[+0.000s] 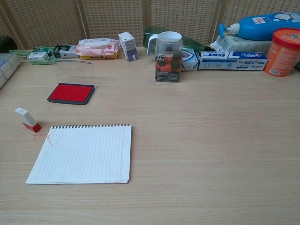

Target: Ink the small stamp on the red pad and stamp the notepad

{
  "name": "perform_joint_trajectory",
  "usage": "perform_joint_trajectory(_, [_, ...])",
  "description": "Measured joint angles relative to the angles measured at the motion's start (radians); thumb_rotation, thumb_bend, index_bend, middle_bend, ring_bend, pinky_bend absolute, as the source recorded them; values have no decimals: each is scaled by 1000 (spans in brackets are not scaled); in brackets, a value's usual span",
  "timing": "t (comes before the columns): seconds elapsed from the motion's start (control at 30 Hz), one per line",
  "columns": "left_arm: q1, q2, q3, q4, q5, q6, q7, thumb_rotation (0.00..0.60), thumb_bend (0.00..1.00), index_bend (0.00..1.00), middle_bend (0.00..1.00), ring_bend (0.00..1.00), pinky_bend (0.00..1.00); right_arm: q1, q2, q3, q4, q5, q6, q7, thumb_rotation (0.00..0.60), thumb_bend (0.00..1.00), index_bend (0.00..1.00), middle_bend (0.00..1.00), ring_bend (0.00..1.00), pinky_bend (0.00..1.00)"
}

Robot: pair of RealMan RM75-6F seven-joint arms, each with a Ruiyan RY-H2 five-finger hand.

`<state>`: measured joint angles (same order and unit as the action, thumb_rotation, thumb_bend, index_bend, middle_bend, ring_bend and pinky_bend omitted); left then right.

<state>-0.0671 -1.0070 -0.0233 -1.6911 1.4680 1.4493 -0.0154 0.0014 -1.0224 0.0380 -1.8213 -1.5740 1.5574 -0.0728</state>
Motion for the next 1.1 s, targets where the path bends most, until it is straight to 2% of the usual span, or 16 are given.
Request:
perform_joint_trajectory(0.27, [-18,-30,-5,21,-2,-21,15,600,397,459,59,113,114,-3,5,0,-8,0,4,9,600,69,220,71,36,5])
perform_joint_trajectory(0.4, [-36,-60,-14,34,-2,-37,23,600,350,460,43,112,114,-2,10,4,-7,10,2,22,600,69,220,73,36,5])
perform_joint_trajectory(0.63, [-89,-116,-32,58,-40,-123,46,600,328,459,21,112,114,1,19,5,-6,17,-5,38,600,69,220,75,36,4])
perform_joint_trajectory(1.1, [-247,-316,-111,156,-204,-285,270,600,295,459,7,112,114,3,24,13,-2,38,-12,48,600,70,220,75,36,4])
